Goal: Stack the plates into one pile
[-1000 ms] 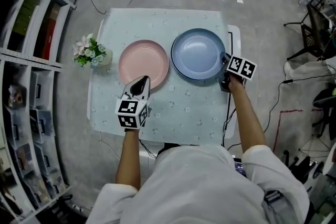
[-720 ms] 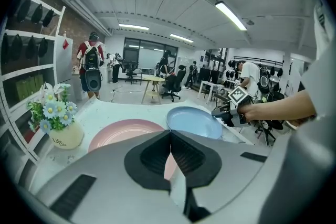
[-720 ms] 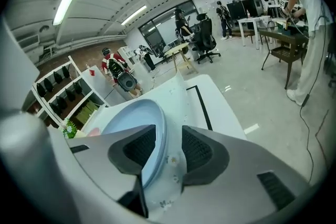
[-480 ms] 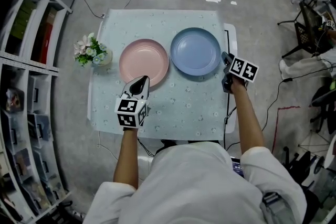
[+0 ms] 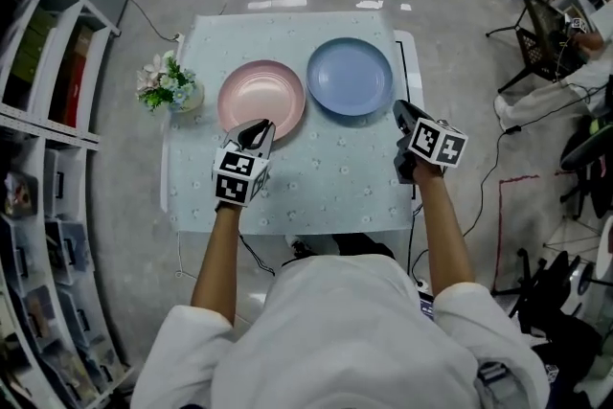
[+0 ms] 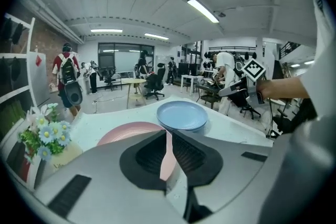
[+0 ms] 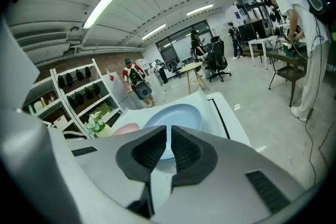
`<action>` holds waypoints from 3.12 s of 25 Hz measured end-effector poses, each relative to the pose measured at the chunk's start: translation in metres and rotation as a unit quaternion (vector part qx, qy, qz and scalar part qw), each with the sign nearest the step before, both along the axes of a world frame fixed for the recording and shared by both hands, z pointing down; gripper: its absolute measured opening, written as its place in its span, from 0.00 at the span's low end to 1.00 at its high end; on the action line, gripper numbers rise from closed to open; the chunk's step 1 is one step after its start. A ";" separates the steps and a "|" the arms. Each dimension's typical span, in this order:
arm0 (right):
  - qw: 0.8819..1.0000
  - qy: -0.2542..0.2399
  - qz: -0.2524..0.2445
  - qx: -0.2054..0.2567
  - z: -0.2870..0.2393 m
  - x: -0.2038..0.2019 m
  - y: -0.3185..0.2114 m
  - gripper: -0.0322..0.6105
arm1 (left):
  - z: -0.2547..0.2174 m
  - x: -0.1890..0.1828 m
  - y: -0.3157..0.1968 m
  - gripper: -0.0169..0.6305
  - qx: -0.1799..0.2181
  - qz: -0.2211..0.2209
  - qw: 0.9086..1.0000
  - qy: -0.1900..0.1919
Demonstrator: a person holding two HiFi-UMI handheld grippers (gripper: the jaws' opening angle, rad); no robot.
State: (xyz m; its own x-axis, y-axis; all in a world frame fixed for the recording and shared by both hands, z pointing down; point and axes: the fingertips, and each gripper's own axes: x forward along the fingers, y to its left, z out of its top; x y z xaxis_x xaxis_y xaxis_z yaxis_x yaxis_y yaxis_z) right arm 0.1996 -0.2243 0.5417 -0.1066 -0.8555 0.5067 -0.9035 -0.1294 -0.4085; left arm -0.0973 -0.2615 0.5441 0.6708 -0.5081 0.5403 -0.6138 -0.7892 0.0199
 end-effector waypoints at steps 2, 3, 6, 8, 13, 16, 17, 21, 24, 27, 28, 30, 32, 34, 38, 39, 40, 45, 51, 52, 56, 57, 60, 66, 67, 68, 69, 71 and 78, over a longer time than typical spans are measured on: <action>1.000 0.021 -0.016 -0.003 -0.002 -0.012 0.017 0.09 | 0.004 0.010 0.002 0.14 0.004 0.030 0.999 -0.019; 0.999 0.032 -0.023 -0.005 -0.004 -0.016 0.026 0.08 | 0.006 0.016 0.003 0.18 0.008 0.045 0.999 -0.029; 0.998 0.052 -0.033 -0.007 -0.014 -0.026 0.047 0.07 | 0.018 0.034 0.007 0.21 0.014 0.080 0.995 -0.056; 0.997 0.068 -0.036 -0.001 -0.025 -0.029 0.054 0.07 | 0.033 0.045 0.010 0.25 0.008 0.100 0.992 -0.078; 0.993 0.095 -0.064 0.014 -0.043 -0.042 0.059 0.07 | 0.086 0.062 0.006 0.33 0.007 0.118 0.982 -0.149; 0.990 0.111 -0.083 0.018 -0.048 -0.048 0.058 0.07 | 0.111 0.064 -0.004 0.33 0.006 0.110 0.977 -0.180; 0.989 0.118 -0.090 0.019 -0.049 -0.050 0.058 0.07 | 0.118 0.066 -0.006 0.33 0.004 0.108 0.976 -0.189; 0.986 0.121 -0.114 0.016 -0.047 -0.058 0.058 0.07 | 0.141 0.068 -0.016 0.31 0.009 0.103 0.970 -0.218; 0.987 0.107 -0.116 0.012 -0.043 -0.060 0.061 0.07 | 0.149 0.069 -0.022 0.21 0.014 0.100 0.970 -0.221; 0.987 0.106 -0.117 0.004 -0.037 -0.056 0.064 0.07 | 0.153 0.072 -0.021 0.15 0.022 0.107 0.967 -0.230; 0.987 0.106 -0.117 0.002 -0.036 -0.054 0.064 0.07 | 0.153 0.073 -0.021 0.13 0.027 0.109 0.965 -0.236; 0.987 0.104 -0.120 -0.001 -0.033 -0.050 0.064 0.07 | 0.154 0.073 -0.021 0.12 0.033 0.107 0.963 -0.244; 0.988 0.099 -0.119 0.000 -0.034 -0.046 0.061 0.07 | 0.151 0.072 -0.022 0.11 0.039 0.104 0.962 -0.248; 0.989 0.093 -0.119 0.004 -0.037 -0.044 0.056 0.07 | 0.142 0.070 -0.023 0.10 0.054 0.105 0.961 -0.248; 0.986 0.101 -0.131 0.011 -0.043 -0.045 0.045 0.07 | 0.111 0.065 -0.026 0.09 0.077 0.108 0.964 -0.229; 0.986 0.103 -0.133 0.013 -0.045 -0.046 0.043 0.07 | 0.104 0.063 -0.027 0.09 0.076 0.107 0.967 -0.220; 0.985 0.102 -0.136 0.017 -0.048 -0.048 0.041 0.07 | 0.096 0.060 -0.028 0.09 0.076 0.105 0.969 -0.211; 0.983 0.098 -0.150 0.043 -0.066 -0.057 0.030 0.07 | 0.051 0.046 -0.044 0.10 0.089 0.080 0.977 -0.174; 0.985 0.080 -0.137 0.070 -0.084 -0.051 0.026 0.07 | 0.004 0.065 -0.064 0.10 0.140 0.090 0.972 -0.165; 0.985 0.080 -0.133 0.074 -0.087 -0.048 0.027 0.07 | -0.005 0.074 -0.066 0.10 0.150 0.098 0.970 -0.161; 0.985 0.109 -0.112 0.079 -0.093 -0.025 0.035 0.07 | -0.031 0.123 -0.066 0.10 0.186 0.148 0.959 -0.155; 0.984 0.117 -0.108 0.077 -0.092 -0.019 0.038 0.07 | -0.034 0.136 -0.064 0.10 0.191 0.161 0.956 -0.154; 0.985 0.126 -0.094 0.067 -0.087 0.002 0.047 0.07 | -0.032 0.177 -0.056 0.10 0.201 0.199 0.947 -0.155; 0.989 0.123 -0.064 0.050 -0.071 0.042 0.067 0.07 | 0.014 0.246 -0.026 0.10 0.200 0.284 0.917 -0.196; 0.990 0.121 -0.062 0.047 -0.068 0.047 0.071 0.07 | 0.024 0.252 -0.022 0.10 0.197 0.293 0.913 -0.205; 0.990 0.121 -0.062 0.044 -0.065 0.052 0.075 0.07 | 0.033 0.257 -0.018 0.10 0.193 0.299 0.910 -0.213; 0.990 0.121 -0.061 0.040 -0.062 0.057 0.080 0.07 | 0.041 0.261 -0.015 0.10 0.189 0.303 0.908 -0.220; 0.990 0.124 -0.059 0.031 -0.055 0.069 0.089 0.07 | 0.053 0.266 -0.010 0.10 0.185 0.308 0.904 -0.233; 0.992 0.103 -0.073 0.017 -0.035 0.087 0.096 0.07 | 0.081 0.285 0.019 0.10 0.091 0.347 0.911 -0.204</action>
